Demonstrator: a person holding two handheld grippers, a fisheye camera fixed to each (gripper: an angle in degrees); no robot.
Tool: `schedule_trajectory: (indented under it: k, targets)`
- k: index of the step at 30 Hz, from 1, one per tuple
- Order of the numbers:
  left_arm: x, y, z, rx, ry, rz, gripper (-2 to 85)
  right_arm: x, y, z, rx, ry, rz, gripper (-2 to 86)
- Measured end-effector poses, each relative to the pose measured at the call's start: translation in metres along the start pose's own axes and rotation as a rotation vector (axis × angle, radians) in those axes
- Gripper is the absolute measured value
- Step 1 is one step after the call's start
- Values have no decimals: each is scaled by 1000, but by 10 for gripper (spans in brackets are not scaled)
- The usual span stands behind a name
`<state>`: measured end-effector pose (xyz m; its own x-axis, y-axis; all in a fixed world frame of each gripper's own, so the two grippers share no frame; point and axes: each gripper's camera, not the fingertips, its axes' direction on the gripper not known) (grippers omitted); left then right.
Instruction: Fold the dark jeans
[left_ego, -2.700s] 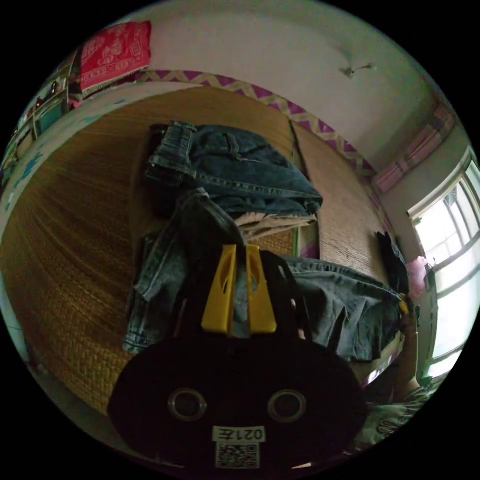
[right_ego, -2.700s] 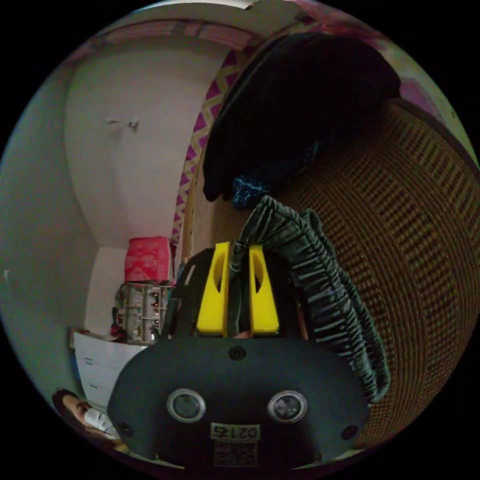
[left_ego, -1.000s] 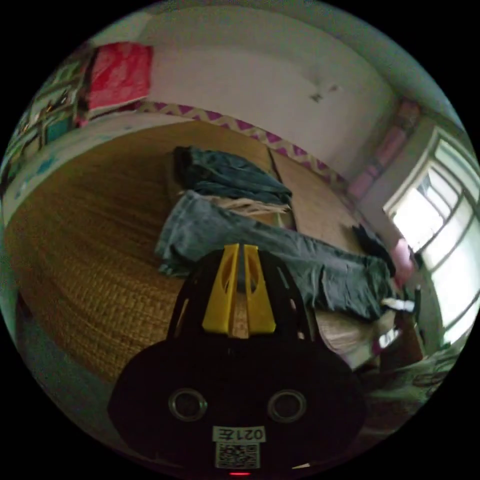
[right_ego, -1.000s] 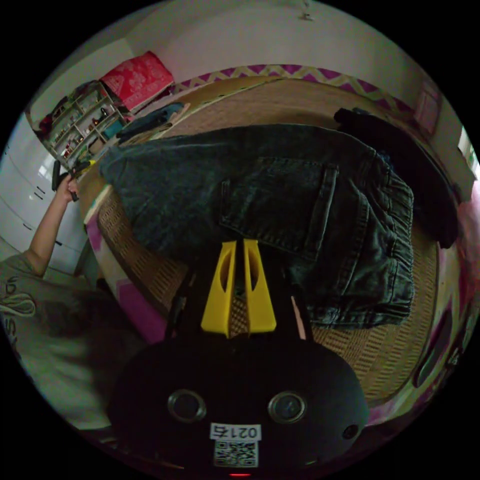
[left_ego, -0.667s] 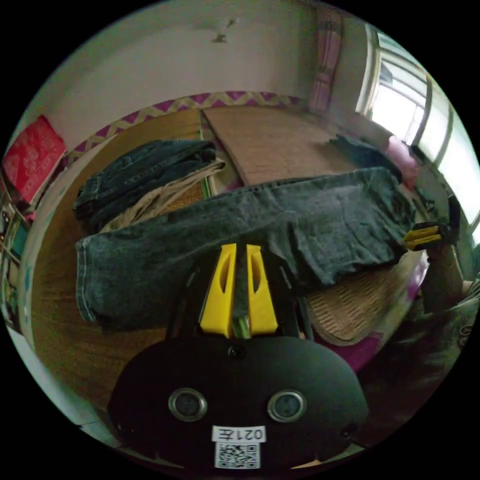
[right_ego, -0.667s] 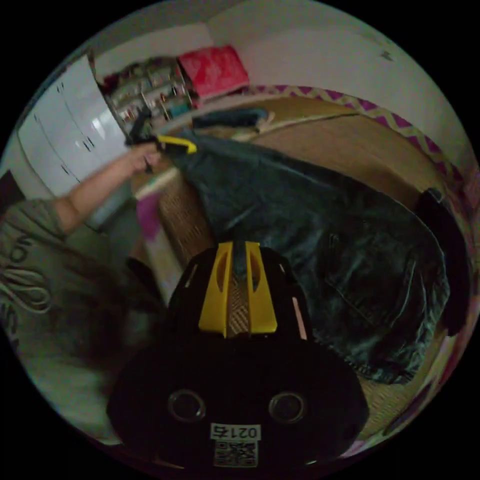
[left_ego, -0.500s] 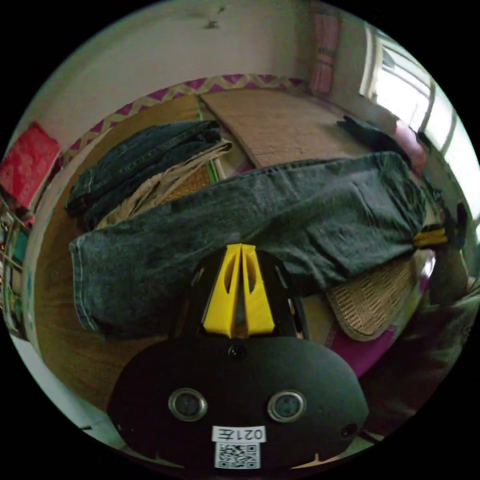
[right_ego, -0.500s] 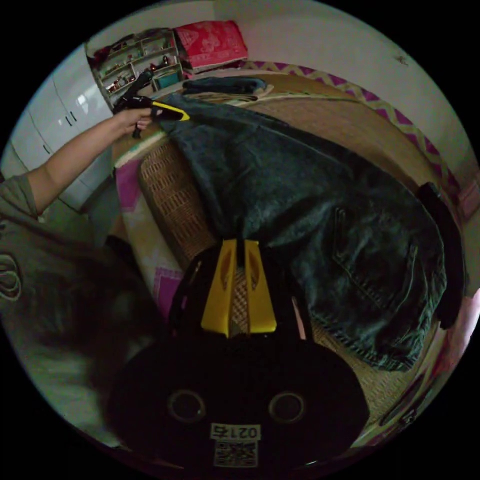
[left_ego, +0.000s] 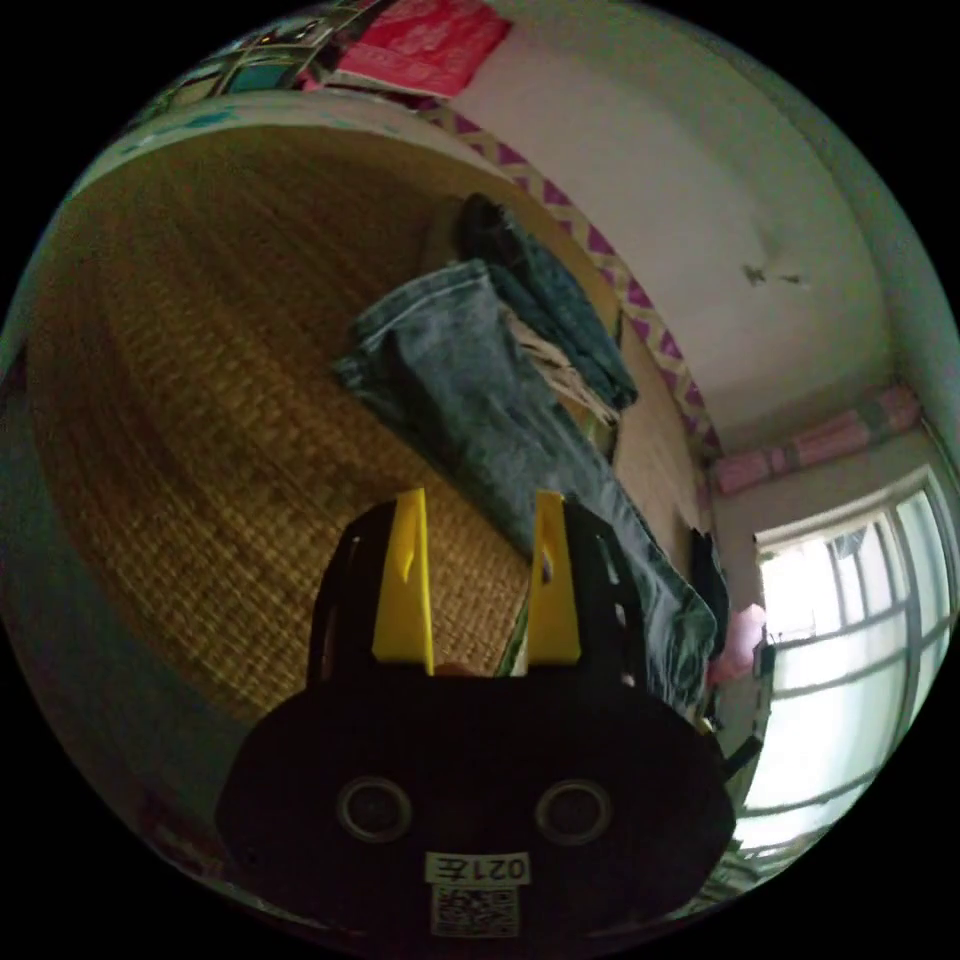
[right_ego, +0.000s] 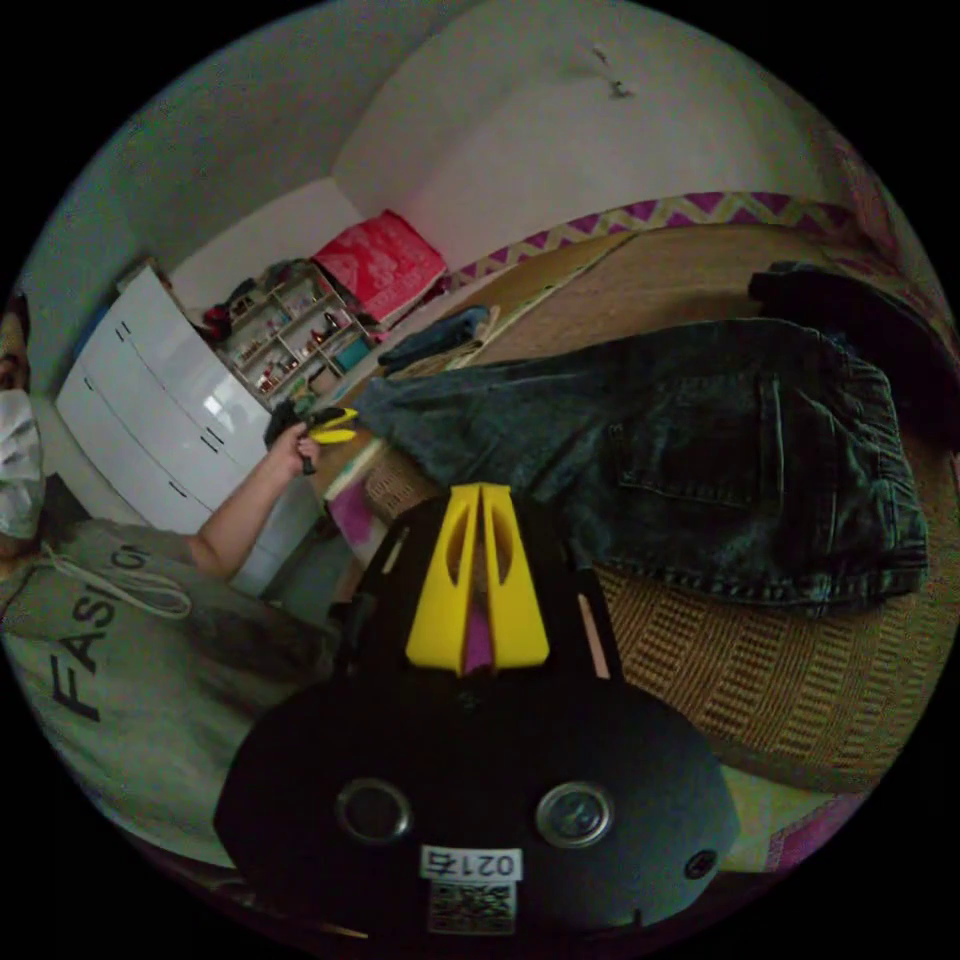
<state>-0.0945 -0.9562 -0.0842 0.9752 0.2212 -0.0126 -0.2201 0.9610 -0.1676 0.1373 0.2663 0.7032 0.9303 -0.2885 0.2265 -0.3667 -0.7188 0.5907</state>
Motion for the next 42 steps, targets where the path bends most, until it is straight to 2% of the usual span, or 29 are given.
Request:
schedule_trajectory:
  k: [6, 10, 15, 17, 20, 26, 30, 32, 34, 37, 42]
  targets:
    - [-26, 15, 29, 94, 37, -96, 97, 10, 10, -41, 56, -103, 56, -5]
    - [-39, 30, 58, 97, 96, -168, 21, 18, 16, -59, 66, -104, 84, -5]
    - [-61, 77, 80, 165, 361, -246, -5, 36, 22, -74, 78, -93, 140, -5]
    - [-53, 102, 81, 212, 393, -237, -6, 44, 23, -81, 88, -87, 161, -5]
    - [-2, 143, 73, 286, 294, -68, -7, 57, 24, -92, 101, -81, 191, -5]
    - [182, 267, 81, 378, -31, 503, -8, 75, 24, -112, 120, -55, 208, -5]
    - [305, 402, 159, 332, -183, 915, -8, 86, 28, -124, 151, -67, 221, -5]
    - [339, 464, 214, 264, -233, 1067, -7, 91, 31, -128, 166, -79, 231, -5]
    - [359, 541, 303, 106, -338, 1243, -5, 97, 35, -132, 182, -91, 245, -5]
    - [345, 610, 398, -38, -498, 1326, -4, 104, 40, -138, 190, -96, 261, -4]
    - [350, 669, 404, 152, -522, 1356, -4, 115, 44, -149, 210, -70, 282, 4]
